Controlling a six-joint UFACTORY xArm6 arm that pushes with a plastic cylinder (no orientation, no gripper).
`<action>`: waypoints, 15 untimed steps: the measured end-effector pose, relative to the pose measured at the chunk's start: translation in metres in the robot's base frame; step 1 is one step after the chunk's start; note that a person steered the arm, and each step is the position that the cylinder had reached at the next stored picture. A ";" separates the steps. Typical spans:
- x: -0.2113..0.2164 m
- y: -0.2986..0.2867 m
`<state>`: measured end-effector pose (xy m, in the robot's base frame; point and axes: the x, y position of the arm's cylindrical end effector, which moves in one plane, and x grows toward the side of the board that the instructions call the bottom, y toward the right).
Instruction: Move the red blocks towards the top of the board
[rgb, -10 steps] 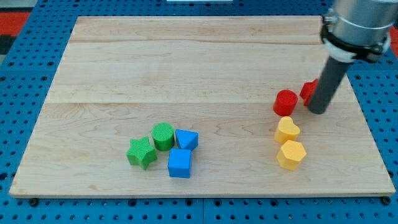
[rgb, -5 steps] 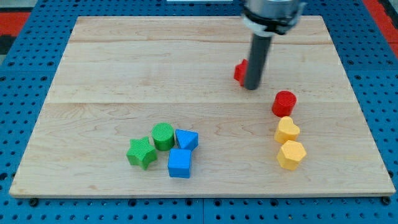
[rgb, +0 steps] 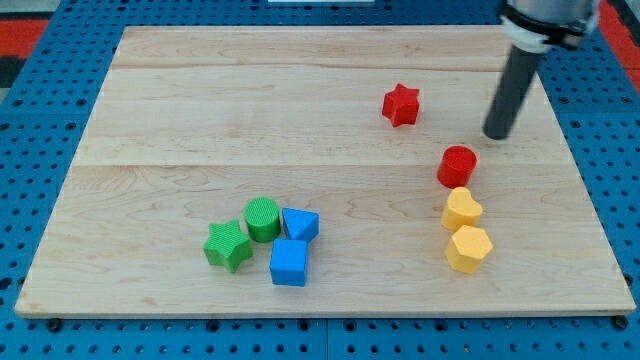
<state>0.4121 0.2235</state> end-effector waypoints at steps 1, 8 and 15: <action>0.053 0.021; 0.062 -0.102; -0.015 -0.103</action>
<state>0.3967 0.1202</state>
